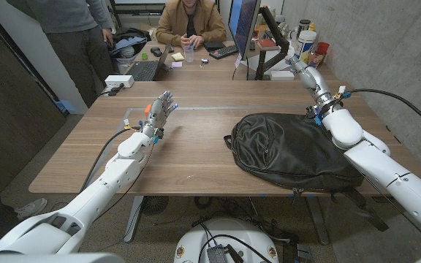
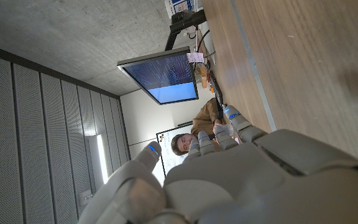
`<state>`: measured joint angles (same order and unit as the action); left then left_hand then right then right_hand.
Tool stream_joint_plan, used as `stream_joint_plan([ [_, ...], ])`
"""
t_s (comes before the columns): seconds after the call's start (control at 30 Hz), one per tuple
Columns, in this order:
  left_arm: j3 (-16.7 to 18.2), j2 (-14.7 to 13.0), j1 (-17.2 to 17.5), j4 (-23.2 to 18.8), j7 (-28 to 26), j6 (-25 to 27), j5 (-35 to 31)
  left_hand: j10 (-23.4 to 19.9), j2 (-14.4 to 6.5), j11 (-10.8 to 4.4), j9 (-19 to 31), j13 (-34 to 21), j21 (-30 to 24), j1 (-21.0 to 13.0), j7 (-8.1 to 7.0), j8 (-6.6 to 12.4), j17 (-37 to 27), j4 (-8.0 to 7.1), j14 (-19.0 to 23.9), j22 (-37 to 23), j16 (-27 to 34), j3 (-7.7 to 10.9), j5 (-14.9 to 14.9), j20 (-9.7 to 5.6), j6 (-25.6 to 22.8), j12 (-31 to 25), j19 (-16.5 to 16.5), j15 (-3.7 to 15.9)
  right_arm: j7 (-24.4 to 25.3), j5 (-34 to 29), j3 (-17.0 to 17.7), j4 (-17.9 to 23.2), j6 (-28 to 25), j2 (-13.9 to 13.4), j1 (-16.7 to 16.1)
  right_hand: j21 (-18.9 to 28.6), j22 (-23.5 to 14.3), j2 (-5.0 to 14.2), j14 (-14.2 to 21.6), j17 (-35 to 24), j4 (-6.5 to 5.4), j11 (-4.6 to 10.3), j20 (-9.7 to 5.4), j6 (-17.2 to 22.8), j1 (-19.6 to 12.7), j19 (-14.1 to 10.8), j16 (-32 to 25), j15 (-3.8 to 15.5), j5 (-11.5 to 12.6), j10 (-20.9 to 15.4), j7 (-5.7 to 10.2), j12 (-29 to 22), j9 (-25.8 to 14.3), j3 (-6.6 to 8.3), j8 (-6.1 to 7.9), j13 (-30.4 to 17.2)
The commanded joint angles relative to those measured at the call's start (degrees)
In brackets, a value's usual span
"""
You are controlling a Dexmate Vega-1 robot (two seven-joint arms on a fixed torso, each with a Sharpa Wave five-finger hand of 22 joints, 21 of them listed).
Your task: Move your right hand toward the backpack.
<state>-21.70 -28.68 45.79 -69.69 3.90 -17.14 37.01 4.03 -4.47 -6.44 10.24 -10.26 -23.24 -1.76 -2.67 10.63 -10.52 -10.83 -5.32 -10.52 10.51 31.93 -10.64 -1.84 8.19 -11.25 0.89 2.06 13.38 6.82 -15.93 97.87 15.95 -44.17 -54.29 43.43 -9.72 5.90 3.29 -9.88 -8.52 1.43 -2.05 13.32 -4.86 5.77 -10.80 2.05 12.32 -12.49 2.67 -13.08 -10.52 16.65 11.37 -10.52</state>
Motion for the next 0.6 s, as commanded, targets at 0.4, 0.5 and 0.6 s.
stream_joint_plan([
  [0.4,-0.2,0.2,-0.3,0.7,0.5,0.0,0.1,-0.4,-5.5,0.05,0.2,-0.3,0.3,0.7,-0.18,0.15,-0.3,0.02,-0.4,-0.2,0.3,0.39,0.2,-2.14,-0.2,-0.2,0.3,3.45,1.6,-5.5,0.0,2.9,-2.8,-1.8,-1.0,-0.5,-0.2,2.24,0.7,-0.1,0.19,0.19,-3.46,0.4,-0.1,-0.3,0.2,1.43,0.2,-0.5,0.0,0.2,-0.3,0.55,-0.01,-0.1],
  [0.5,-0.2,0.2,-0.3,0.8,0.5,-0.1,0.1,-0.4,-5.5,0.02,0.2,-0.3,0.3,0.7,-0.14,0.16,-0.3,0.02,-0.4,-0.2,0.3,0.4,0.2,-2.09,-0.2,-0.2,0.3,3.46,2.0,-6.5,0.0,3.5,-3.3,-2.1,-1.2,-0.6,-0.2,2.23,0.8,-0.1,0.19,0.25,-3.47,0.4,-0.1,-0.4,0.2,1.43,0.2,-0.6,0.0,0.2,-0.3,0.59,-0.03,-0.1],
  [0.6,-0.1,0.3,-0.3,0.9,0.5,-0.1,0.1,-0.4,-5.5,0.03,0.2,-0.3,0.3,0.7,-0.16,0.15,-0.3,0.02,-0.4,-0.2,0.3,0.41,0.2,-2.1,-0.2,-0.2,0.3,3.45,2.3,-7.2,0.0,4.1,-4.3,-2.3,-1.3,-0.7,-0.2,2.21,0.8,-0.1,0.19,0.23,-3.49,0.4,-0.1,-0.4,0.2,1.46,0.2,-0.6,0.0,0.2,-0.3,0.61,-0.05,-0.1],
])
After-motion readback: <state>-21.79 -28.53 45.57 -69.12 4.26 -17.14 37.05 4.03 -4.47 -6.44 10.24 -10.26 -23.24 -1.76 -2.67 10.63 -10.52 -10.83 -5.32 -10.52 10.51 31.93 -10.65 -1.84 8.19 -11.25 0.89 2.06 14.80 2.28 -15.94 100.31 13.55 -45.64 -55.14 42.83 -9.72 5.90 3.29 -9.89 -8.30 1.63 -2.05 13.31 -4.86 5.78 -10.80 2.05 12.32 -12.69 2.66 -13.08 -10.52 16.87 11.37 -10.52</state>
